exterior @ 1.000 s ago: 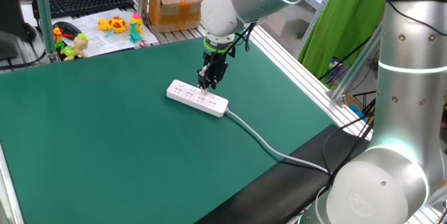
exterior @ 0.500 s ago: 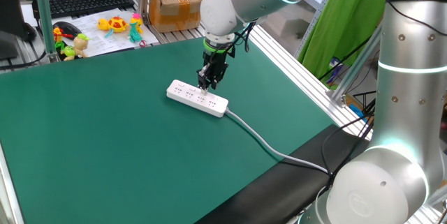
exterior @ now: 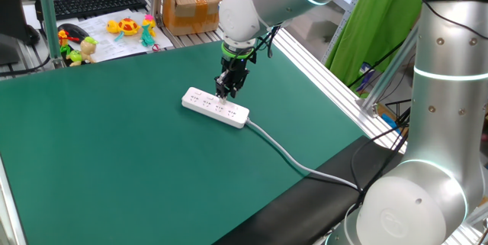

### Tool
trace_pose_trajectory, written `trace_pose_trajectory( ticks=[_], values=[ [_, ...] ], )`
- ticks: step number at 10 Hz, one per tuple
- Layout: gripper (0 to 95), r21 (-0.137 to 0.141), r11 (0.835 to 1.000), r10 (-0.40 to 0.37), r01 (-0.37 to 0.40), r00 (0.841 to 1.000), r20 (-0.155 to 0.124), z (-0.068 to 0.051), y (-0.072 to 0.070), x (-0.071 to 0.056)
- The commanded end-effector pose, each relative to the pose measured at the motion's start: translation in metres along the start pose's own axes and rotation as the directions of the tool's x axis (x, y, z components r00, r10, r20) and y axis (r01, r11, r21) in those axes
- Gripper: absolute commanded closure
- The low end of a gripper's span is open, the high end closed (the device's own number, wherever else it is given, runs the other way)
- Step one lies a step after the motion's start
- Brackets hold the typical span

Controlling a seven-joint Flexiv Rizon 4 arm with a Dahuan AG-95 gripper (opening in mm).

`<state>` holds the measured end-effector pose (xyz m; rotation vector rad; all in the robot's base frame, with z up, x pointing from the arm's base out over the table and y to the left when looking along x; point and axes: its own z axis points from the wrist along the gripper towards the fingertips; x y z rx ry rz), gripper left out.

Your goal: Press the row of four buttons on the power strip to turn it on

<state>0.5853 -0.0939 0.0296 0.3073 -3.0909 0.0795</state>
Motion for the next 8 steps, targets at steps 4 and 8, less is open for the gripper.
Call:
trace_pose_trajectory(
  ticks=[4, 8],
  values=[
    [57.0, 0.000, 1.000, 0.009, -0.009, 1.000, 0.004, -0.002, 0.007, -0.006],
    [57.0, 0.004, 1.000, 0.023, -0.023, 1.000, -0.009, -0.012, 0.014, -0.012]
  ],
)
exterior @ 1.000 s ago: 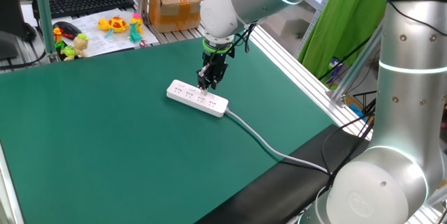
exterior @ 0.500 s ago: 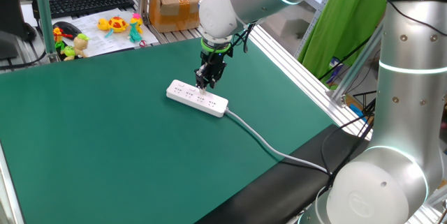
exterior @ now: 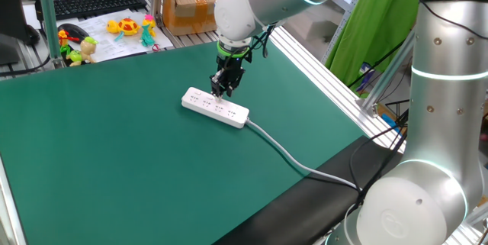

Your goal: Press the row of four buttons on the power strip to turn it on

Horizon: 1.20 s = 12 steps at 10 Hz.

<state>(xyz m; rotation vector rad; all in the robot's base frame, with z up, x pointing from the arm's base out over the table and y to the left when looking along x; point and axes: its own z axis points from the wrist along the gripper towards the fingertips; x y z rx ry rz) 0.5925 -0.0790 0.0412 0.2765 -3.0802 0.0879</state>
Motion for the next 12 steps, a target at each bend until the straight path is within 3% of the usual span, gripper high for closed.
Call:
trace_pose_trajectory(
  ticks=[1, 12],
  values=[
    [57.0, -0.001, 1.000, 0.006, -0.006, 1.000, 0.007, 0.0010, 0.0016, -0.0031],
    [57.0, -0.003, 1.000, 0.022, -0.022, 1.000, 0.021, 0.0033, 0.0032, -0.0096]
  ],
)
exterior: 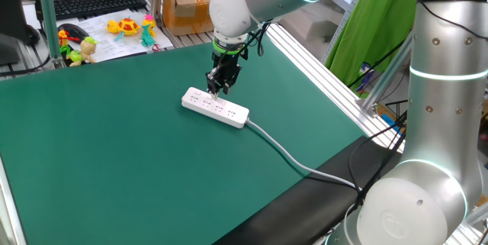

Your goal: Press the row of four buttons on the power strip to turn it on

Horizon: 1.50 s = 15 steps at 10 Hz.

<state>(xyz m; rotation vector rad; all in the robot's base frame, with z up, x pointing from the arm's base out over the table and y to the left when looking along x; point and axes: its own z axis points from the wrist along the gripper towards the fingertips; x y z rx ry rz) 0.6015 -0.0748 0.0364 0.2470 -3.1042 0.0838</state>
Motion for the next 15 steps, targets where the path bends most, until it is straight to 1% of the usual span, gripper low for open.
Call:
trace_pose_trajectory(
  ticks=[1, 3, 4, 5, 6, 8, 11, 12, 13, 14, 15],
  values=[
    [57.0, -0.002, 1.000, 0.003, -0.003, 1.000, 0.001, -0.0005, 0.0015, -0.0001],
    [57.0, -0.003, 1.000, 0.009, -0.009, 1.000, 0.002, 0.0014, 0.0036, -0.0012],
    [57.0, -0.005, 1.000, 0.004, -0.004, 1.000, 0.009, 0.0016, 0.0038, -0.0013],
    [57.0, -0.007, 1.000, -0.007, 0.007, 1.000, 0.010, 0.0014, 0.0044, -0.0013],
    [57.0, -0.009, 1.000, -0.014, 0.014, 1.000, 0.005, 0.0018, 0.0046, -0.0015],
    [57.0, -0.016, 1.000, -0.020, 0.020, 1.000, 0.005, 0.0018, 0.0046, -0.0015],
    [57.0, -0.015, 0.999, -0.031, 0.031, 1.000, -0.004, 0.0018, 0.0046, -0.0015],
    [57.0, -0.021, 1.000, -0.002, 0.002, 1.000, -0.005, 0.0018, 0.0046, -0.0015],
    [57.0, -0.023, 1.000, 0.016, -0.017, 1.000, -0.013, 0.0018, 0.0046, -0.0015],
    [57.0, -0.033, 0.998, 0.047, -0.047, 0.999, -0.018, 0.0018, 0.0046, -0.0015],
    [57.0, -0.074, 0.993, 0.089, -0.090, 0.996, -0.019, 0.0018, 0.0046, -0.0015]
  ],
)
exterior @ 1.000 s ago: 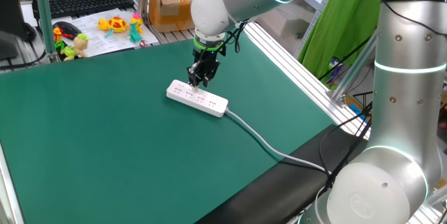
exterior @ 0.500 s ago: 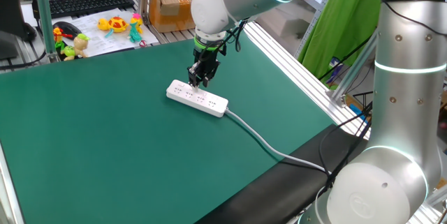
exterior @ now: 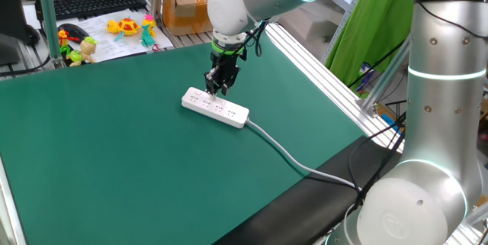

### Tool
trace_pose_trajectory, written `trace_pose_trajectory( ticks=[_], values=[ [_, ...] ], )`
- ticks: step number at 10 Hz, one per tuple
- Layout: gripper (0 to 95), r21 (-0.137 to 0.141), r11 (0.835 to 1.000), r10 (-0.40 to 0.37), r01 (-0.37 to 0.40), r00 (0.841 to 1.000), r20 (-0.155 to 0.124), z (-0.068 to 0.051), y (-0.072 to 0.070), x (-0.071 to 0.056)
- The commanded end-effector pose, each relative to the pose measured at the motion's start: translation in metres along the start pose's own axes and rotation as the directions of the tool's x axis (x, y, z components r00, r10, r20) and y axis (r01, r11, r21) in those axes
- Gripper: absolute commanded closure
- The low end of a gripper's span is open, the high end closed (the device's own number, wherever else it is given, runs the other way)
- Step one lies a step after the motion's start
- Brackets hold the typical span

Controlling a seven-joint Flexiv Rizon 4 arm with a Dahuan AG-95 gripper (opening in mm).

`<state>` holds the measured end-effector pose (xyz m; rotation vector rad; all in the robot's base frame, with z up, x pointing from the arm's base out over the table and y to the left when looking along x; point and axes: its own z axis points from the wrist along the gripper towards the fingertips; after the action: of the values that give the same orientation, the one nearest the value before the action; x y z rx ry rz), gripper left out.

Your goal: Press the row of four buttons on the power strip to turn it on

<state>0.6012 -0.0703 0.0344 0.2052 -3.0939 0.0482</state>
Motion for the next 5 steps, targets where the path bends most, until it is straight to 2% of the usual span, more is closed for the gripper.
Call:
trace_pose_trajectory(
  ticks=[1, 2, 5],
  values=[
    [57.0, -0.079, 0.994, 0.076, -0.075, 0.997, 0.002, 0.0001, 0.0001, -0.0010],
    [57.0, -0.071, 0.996, 0.049, -0.049, 0.999, 0.008, 0.0001, 0.0001, -0.0010],
    [57.0, -0.073, 0.996, 0.044, -0.043, 0.999, 0.011, -0.0001, -0.0002, -0.0019]
  ],
)
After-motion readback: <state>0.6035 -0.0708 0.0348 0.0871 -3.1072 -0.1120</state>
